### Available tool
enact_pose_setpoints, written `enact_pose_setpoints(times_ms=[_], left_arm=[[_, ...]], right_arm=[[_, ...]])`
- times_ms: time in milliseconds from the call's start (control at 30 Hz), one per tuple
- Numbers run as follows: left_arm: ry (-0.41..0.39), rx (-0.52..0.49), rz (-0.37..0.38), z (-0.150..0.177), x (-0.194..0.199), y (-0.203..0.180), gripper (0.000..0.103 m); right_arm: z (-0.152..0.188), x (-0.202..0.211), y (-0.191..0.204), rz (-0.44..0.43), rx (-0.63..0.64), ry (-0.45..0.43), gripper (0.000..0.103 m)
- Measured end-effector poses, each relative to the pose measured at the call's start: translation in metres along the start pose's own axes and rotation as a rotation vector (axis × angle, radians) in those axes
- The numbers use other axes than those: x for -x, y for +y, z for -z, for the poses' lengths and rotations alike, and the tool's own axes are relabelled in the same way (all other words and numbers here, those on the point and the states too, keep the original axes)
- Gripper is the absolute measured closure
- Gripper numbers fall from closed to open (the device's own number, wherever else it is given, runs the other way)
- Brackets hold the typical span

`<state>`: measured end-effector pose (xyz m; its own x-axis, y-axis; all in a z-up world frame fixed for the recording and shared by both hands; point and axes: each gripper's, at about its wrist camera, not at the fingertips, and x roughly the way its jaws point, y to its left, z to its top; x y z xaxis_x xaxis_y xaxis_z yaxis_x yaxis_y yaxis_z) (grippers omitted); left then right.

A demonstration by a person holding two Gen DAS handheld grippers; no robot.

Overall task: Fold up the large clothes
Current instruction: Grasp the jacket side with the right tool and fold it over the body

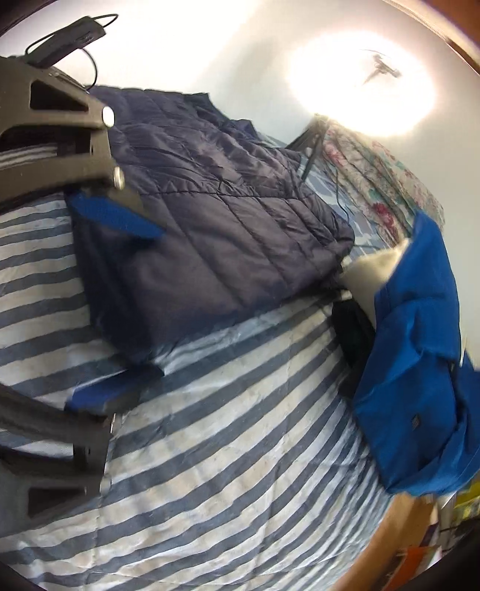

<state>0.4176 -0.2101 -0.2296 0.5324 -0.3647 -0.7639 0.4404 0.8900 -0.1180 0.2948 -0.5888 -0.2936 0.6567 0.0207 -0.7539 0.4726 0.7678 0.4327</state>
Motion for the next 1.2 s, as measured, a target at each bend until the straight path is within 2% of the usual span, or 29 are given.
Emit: enact_pose_setpoints(times_ms=[33,67,133,167,300,433,500,633,900,1200], left_arm=[[0.003,-0.017,-0.01,0.0,-0.003,0.0,0.057],[-0.002,-0.02,-0.022,0.001,-0.002,0.001,0.057],[-0.016,0.007,-0.019,0.003,0.007,0.006,0.057],[-0.03,0.022,-0.011,0.004,0.015,0.01,0.057],[-0.078,0.072,0.001,0.018,0.056,0.025,0.057],[-0.102,0.1,0.011,0.046,0.097,0.038,0.057],[-0.108,0.112,0.024,0.063,0.114,0.042,0.052],[-0.14,0.121,0.03,0.088,0.142,0.044,0.05],[-0.167,0.157,0.04,0.112,0.165,0.053,0.05],[-0.172,0.175,0.034,0.129,0.173,0.063,0.05]], right_arm=[[-0.002,-0.001,0.006,0.012,0.026,0.003,0.066],[-0.002,0.001,0.009,0.025,0.039,0.001,0.076],[-0.006,0.011,0.022,0.047,0.097,-0.031,0.089],[-0.007,0.015,0.026,0.053,0.12,-0.042,0.092],[-0.014,0.039,0.054,0.071,0.226,-0.099,0.096],[-0.015,0.056,0.086,0.085,0.321,-0.151,0.098],[-0.014,0.064,0.101,0.081,0.357,-0.175,0.099],[-0.013,0.083,0.136,0.074,0.438,-0.24,0.099],[0.0,0.098,0.216,0.06,0.618,-0.315,0.1],[0.023,0.091,0.293,-0.034,0.713,-0.324,0.1]])
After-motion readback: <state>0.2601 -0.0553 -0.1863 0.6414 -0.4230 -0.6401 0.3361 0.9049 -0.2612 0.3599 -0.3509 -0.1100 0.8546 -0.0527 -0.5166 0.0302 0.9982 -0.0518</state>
